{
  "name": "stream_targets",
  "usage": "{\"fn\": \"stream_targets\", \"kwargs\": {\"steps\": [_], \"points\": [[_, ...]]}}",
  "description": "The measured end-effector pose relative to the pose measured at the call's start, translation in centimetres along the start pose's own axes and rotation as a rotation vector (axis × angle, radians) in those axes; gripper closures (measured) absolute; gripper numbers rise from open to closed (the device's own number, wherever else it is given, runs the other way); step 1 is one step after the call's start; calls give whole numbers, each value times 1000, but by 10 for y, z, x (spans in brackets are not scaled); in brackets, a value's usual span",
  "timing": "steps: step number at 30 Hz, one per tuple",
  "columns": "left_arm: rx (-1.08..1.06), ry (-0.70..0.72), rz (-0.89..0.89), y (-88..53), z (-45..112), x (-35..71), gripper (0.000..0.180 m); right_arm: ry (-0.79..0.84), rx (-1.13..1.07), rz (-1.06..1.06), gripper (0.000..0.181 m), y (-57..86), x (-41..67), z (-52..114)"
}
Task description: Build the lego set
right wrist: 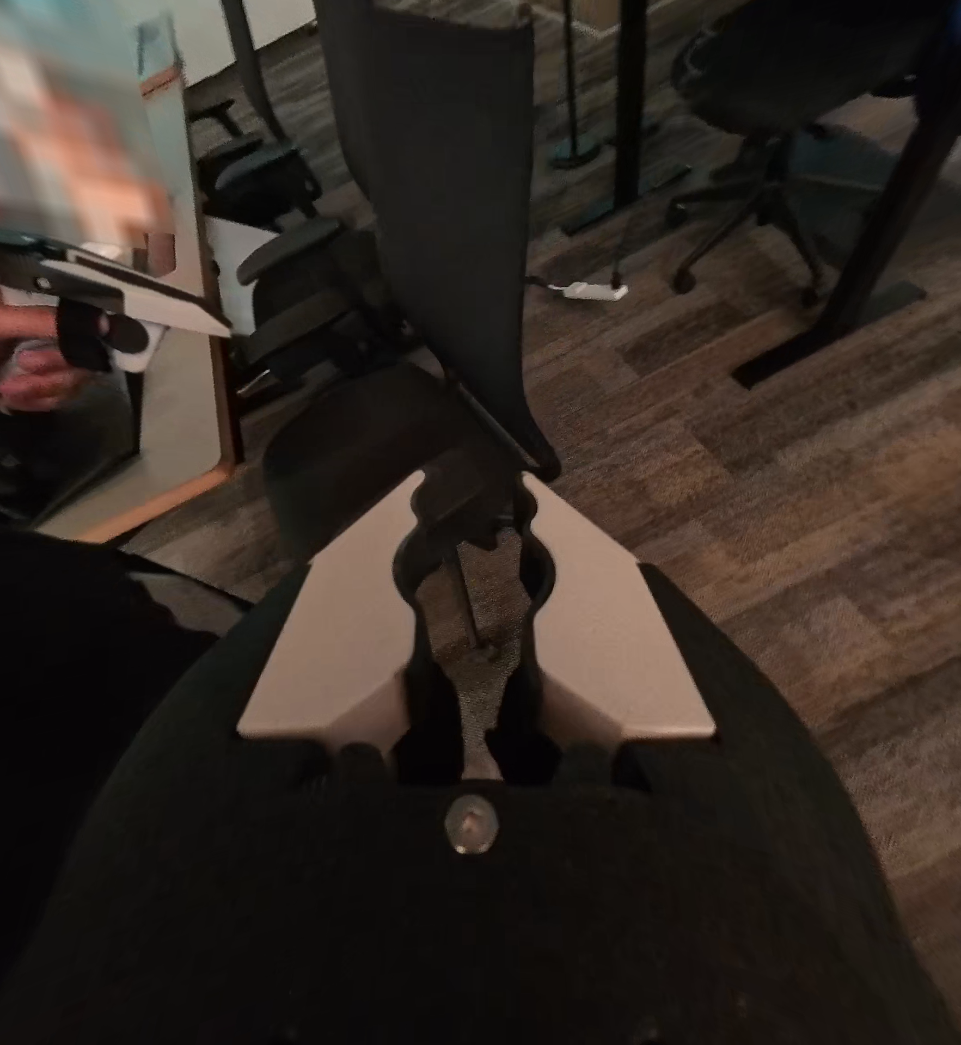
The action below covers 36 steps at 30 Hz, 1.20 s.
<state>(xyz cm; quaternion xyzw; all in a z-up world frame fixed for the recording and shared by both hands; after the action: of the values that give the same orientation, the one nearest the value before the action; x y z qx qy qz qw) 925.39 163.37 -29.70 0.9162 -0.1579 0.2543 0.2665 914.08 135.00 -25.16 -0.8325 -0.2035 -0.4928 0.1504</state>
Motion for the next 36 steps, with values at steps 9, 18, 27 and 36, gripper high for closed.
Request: {"fn": "stream_targets", "kwargs": {"steps": [9, 18, 27, 36], "points": [[16, 57, -153, 70, 90, 159, 162, -25, 265, -250, 154, 198, 98, 117], [-42, 317, -202, 60, 216, 384, 163, 4, 430, -342, 154, 321, 196, 297], [101, 517, -366, -61, 230, 550, 163, -70, 701, -590, 153, 350, 324, 483], [356, 574, -517, -247, 232, 622, 163, -136, 1022, -769, 153, 289, 408, 683]]}}
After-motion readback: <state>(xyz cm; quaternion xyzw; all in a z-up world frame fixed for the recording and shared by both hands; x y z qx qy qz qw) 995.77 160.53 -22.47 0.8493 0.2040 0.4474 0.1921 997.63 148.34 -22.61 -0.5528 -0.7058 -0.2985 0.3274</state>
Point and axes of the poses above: each gripper's, where its closed fingertips meet, z out along the fingers, x out of its top, y = z × x across the jaws, the point moved 1 cm from there along -z, back along the fingers, and after that the axes turned 13 degrees about -z, right-handed, at the moved point
